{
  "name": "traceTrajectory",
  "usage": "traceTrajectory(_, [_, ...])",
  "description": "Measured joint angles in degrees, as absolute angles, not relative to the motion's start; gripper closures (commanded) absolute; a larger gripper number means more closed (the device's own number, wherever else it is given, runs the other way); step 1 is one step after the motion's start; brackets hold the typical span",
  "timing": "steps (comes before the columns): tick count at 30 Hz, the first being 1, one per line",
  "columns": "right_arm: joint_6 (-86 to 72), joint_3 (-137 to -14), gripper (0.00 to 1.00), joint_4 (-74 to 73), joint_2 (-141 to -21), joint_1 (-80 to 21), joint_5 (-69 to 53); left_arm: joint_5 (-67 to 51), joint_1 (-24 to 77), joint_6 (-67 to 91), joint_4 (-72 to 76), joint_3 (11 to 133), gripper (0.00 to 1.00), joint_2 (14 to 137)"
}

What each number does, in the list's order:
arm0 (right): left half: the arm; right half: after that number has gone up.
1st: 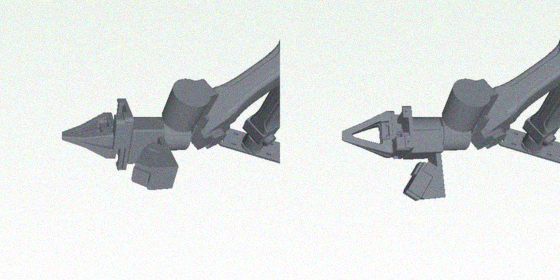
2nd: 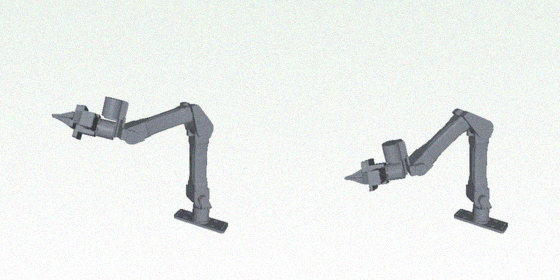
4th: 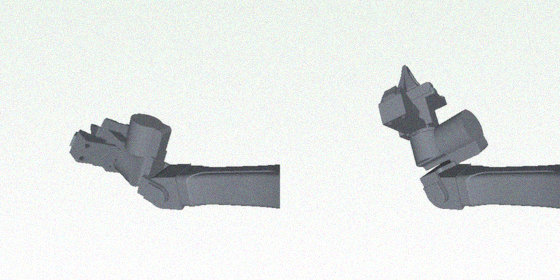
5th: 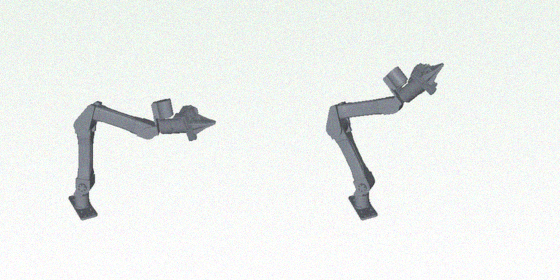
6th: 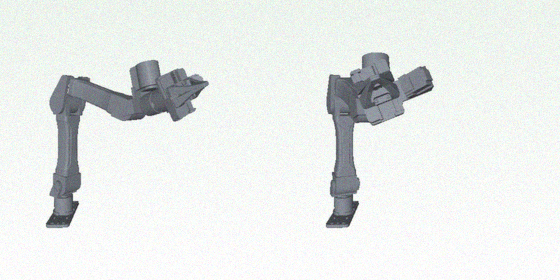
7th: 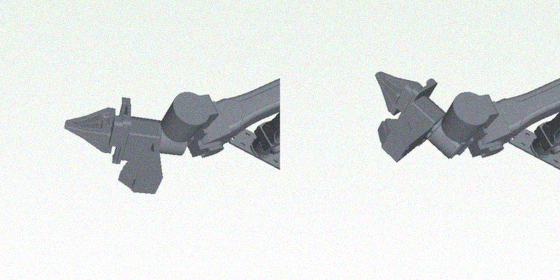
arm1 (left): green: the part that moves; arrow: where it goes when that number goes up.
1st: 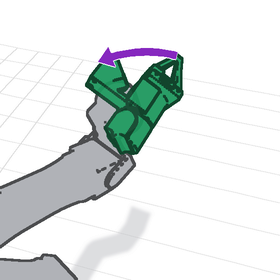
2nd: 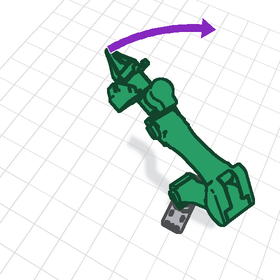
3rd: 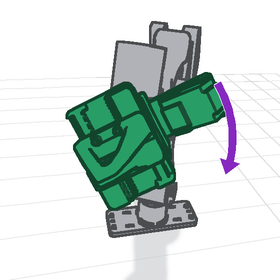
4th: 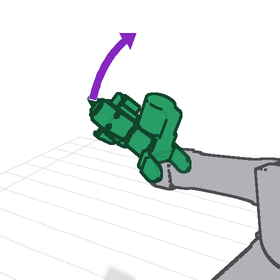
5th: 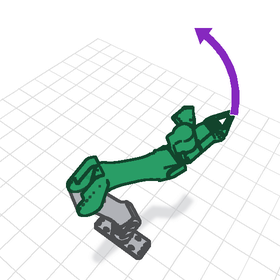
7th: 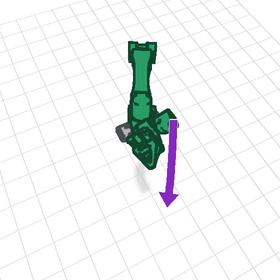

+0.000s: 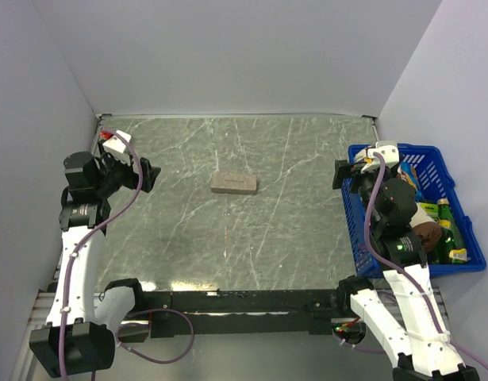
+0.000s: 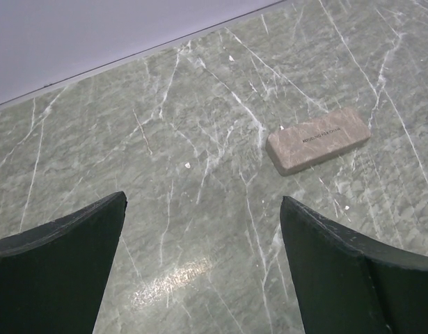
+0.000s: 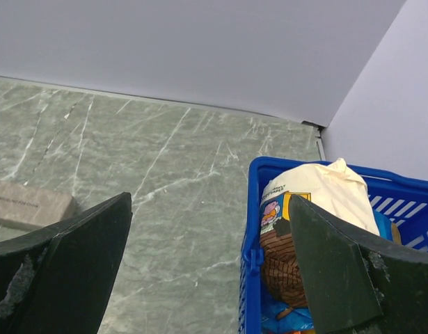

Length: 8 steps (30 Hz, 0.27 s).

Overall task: Organize the sunglasses
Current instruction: Reset both arms

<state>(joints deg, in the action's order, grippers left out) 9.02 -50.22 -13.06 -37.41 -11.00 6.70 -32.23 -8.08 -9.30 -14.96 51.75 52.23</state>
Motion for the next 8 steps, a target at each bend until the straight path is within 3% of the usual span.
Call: traceTrajectory(8, [8.99, -50.22, 0.00, -13.02, -37.47, -11.00, 7.09, -33.39, -8.51, -9.30, -14.44, 51.75, 0.04, 52.23])
